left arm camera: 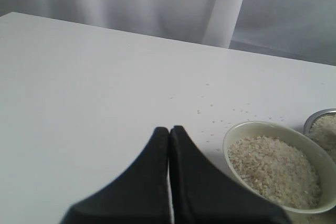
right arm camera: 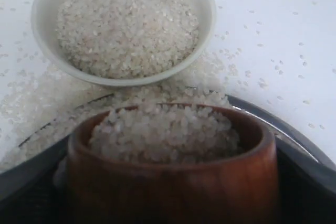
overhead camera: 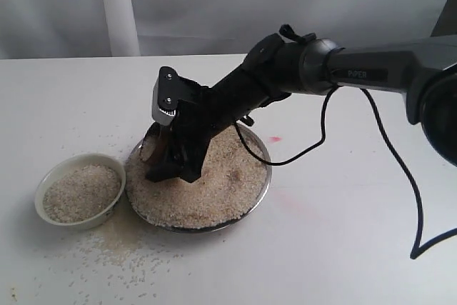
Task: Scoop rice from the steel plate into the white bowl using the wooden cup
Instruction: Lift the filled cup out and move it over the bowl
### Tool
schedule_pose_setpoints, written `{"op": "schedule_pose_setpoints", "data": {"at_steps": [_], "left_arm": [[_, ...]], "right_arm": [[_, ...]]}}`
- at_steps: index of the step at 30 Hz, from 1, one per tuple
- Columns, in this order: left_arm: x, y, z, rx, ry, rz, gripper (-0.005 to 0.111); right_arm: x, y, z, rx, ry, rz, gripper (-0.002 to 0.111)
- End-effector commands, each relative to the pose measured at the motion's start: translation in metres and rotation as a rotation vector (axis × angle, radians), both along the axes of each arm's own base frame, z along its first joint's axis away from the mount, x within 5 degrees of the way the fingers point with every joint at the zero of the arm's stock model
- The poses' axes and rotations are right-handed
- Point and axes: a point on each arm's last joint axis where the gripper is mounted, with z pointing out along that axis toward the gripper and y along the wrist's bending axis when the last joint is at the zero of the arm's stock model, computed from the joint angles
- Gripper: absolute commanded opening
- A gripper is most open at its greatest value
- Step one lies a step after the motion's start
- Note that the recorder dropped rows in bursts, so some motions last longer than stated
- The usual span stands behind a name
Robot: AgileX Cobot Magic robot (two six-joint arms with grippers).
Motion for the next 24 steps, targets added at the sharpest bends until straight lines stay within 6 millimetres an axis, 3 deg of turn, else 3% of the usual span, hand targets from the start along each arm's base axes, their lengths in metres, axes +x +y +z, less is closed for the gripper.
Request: {"op": "schedule_pose_setpoints", "data": {"at_steps": [1,7,12,24], "left_arm": [[0.0,-0.001,0.002,-0.006,-0.013,-0.006,0.0],[0.0,-0.001,0.002,-0.006,-0.013,-0.006,0.0],[0.0,-0.001,0.002,-0.006,-0.013,-0.006,0.0],[0.0,-0.001,0.002,-0.006,-0.013,-0.006,0.0]], "right_arm": [[-0.009,-0.001,0.028,0.067,-0.036,0.114,0.0],[-0.015,-0.003,0.05,0.072,-0.006,0.095,0.0],[-0.02,0.0,0.058,-0.026,-0.064,0.078,0.0],[-0.055,0.062,0.08,-0.069,-0.266,0.104,0.0]]}}
